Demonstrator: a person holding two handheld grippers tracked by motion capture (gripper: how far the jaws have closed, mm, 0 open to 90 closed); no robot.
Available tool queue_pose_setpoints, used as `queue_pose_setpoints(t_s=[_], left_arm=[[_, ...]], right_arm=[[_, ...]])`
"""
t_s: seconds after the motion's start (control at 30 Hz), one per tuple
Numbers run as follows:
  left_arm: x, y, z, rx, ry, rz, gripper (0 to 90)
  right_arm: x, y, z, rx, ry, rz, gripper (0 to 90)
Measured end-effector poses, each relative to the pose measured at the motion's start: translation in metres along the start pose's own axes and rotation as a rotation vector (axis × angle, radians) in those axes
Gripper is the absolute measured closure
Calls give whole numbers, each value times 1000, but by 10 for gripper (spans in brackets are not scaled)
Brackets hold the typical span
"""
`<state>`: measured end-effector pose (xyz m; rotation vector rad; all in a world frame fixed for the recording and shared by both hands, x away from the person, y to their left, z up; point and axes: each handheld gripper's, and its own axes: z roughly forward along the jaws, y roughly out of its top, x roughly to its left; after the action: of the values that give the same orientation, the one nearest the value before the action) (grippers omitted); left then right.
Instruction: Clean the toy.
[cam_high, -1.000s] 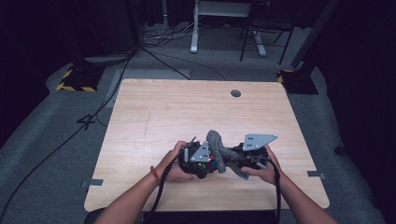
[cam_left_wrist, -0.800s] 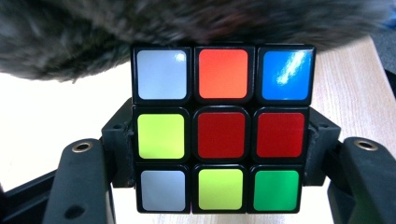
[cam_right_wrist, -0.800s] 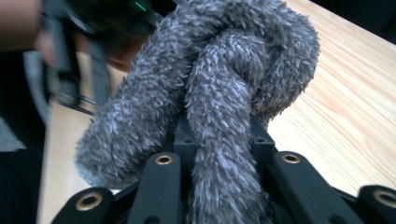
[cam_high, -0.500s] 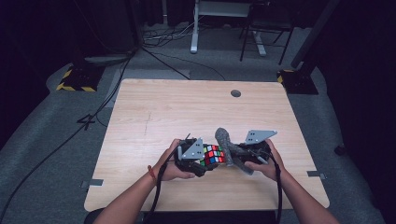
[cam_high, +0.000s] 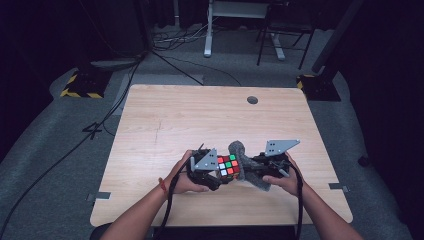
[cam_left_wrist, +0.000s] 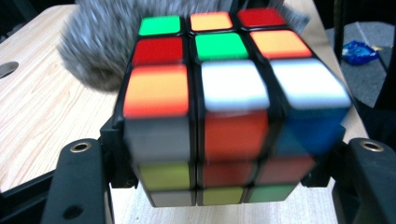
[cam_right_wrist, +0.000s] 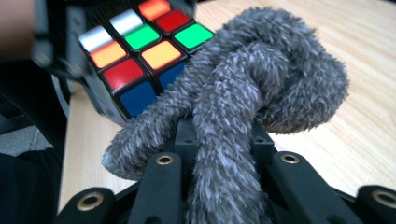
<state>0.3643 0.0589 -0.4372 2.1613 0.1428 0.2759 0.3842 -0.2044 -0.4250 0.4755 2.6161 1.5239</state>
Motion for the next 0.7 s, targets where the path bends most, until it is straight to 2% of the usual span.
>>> queue_pose_setpoints(t_s=[0.03, 0.1, 0.17, 0.23, 0.3, 0.5, 0.57, 0.6, 0.7], left_arm=[[0, 0, 1, 13, 4, 2, 326], [1, -1, 3, 20, -3, -5, 328], [1, -2, 4, 38, 2, 1, 330], [1, -1, 3, 35, 0, 1, 332], [1, -1, 1, 17, 0, -2, 333], [4, 1, -4, -8, 14, -7, 334], [5, 2, -7, -31, 4, -26, 334], [5, 2, -7, -23, 14, -12, 334], [6, 2, -8, -20, 14, -21, 334]], right_arm=[[2, 2, -1, 4, -12, -17, 734], [5, 5, -3, -17, -2, -26, 735], [10, 7, -4, -9, -19, -52, 734], [13, 9, -4, -15, -21, -64, 734], [15, 9, -3, 4, -45, -82, 735], [9, 2, 6, 90, -83, -71, 736], [7, -3, 10, 134, -103, -75, 736], [5, -5, 11, 131, -88, -58, 736], [5, -4, 10, 124, -82, -47, 736]])
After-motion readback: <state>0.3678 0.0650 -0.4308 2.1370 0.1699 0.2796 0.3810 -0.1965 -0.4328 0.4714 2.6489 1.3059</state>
